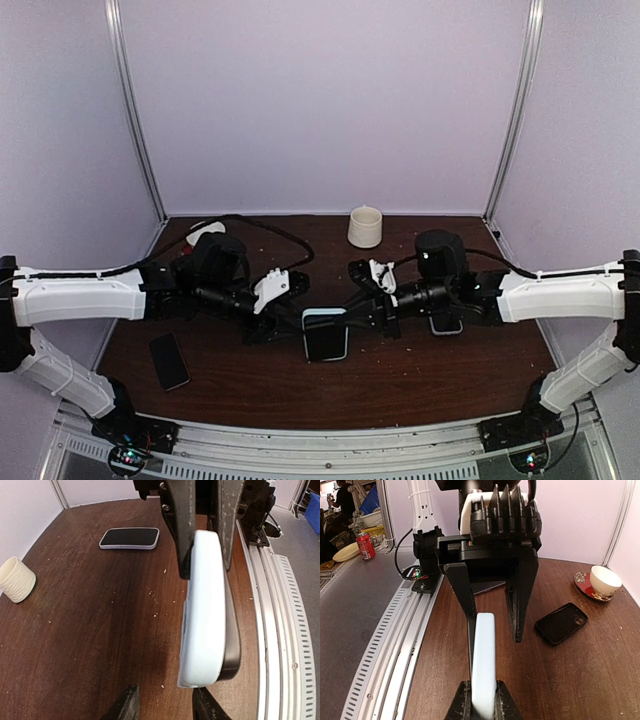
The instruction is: Put the phone into the phone case
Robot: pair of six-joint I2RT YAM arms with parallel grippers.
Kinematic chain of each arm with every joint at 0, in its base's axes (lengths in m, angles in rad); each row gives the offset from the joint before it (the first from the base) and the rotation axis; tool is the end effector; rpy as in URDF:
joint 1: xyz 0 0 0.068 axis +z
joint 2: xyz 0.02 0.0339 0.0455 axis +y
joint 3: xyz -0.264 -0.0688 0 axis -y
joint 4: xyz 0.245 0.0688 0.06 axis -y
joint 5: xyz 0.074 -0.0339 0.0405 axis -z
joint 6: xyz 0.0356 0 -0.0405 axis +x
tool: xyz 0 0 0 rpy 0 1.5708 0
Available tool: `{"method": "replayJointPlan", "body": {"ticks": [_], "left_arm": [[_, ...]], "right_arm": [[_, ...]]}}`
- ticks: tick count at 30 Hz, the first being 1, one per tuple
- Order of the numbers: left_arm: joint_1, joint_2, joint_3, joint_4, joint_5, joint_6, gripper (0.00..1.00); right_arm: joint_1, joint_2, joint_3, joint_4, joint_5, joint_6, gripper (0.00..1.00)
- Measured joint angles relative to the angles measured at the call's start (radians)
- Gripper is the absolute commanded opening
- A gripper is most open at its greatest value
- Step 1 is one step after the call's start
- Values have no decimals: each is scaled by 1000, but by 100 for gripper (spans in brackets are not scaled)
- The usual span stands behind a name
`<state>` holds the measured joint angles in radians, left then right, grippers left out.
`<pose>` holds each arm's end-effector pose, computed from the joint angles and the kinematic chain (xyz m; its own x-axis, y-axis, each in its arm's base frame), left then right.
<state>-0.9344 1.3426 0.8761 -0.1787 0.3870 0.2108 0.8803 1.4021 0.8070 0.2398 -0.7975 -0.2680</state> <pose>0.1625 -0.2425 0.2497 -0.1561 0.5373 -0.8288 0.9783 0.1998 -0.0548 0.1745 0.2513 0.2517 0.0421 -0.2395 -0.9700 -0.9900 -0.1408 -0.0082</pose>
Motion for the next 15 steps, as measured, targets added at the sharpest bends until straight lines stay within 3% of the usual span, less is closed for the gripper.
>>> {"method": "replayJointPlan", "body": {"ticks": [8,15], "left_arm": [[-16,-55,-31,64,52,23,55],[-16,-77,-32,92,36,42,36]], "right_arm": [[11,-21,30,-19,63,-39,0],[12,-30,41,-20,64,-47,0]]}}
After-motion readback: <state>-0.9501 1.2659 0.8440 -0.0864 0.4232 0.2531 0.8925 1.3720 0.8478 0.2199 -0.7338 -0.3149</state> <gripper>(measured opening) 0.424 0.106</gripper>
